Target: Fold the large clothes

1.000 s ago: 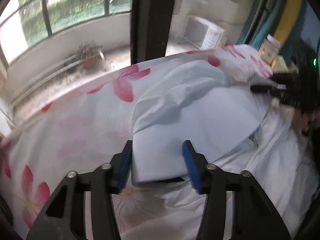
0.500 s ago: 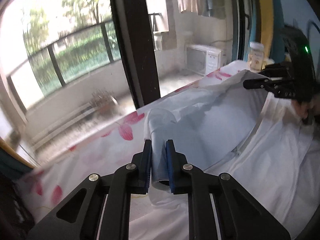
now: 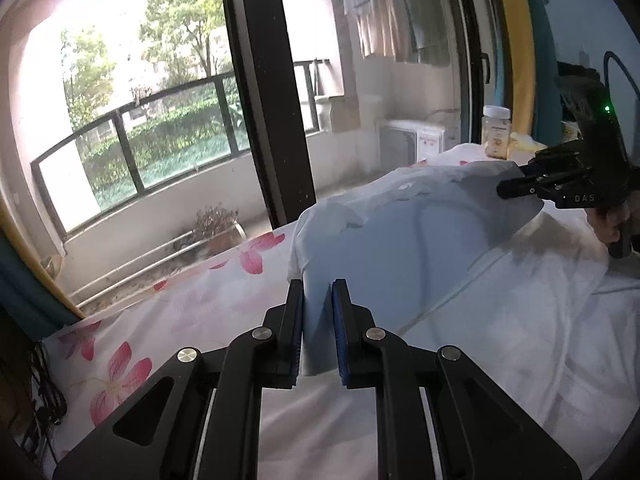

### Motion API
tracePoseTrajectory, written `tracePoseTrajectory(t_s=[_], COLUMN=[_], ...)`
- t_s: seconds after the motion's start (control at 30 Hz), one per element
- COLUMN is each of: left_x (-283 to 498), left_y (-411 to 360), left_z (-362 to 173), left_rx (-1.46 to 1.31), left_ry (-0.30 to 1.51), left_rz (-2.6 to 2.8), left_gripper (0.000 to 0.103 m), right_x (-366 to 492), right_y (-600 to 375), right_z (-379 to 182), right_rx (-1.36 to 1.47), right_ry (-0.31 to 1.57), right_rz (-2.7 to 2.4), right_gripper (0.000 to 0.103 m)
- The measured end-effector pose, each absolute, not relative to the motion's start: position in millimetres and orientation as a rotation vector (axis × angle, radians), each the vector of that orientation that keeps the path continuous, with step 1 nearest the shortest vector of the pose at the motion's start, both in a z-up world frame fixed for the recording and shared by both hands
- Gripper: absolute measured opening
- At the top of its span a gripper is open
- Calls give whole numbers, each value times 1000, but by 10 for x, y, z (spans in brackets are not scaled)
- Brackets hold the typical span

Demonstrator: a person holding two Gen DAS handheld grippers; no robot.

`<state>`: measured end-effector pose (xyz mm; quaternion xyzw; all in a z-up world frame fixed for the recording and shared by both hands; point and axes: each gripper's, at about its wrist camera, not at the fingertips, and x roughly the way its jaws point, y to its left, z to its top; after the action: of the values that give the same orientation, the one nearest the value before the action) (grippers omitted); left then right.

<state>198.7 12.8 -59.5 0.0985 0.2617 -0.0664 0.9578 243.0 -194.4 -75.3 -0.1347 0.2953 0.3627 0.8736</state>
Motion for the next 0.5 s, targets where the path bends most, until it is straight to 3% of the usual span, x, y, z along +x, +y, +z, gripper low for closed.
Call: tracePoseTrajectory(t_s=[0.5], left_x=[1452], left_y=[99], left_z=[-820], left_rx=[179], left_ry=[645], left_rz=[-184], left_gripper=[16], right_x=[1934], right_y=[-2183], right_z=[-903], right_rx=[-239], right_ry=[684], right_rz=[790], right_gripper=[20])
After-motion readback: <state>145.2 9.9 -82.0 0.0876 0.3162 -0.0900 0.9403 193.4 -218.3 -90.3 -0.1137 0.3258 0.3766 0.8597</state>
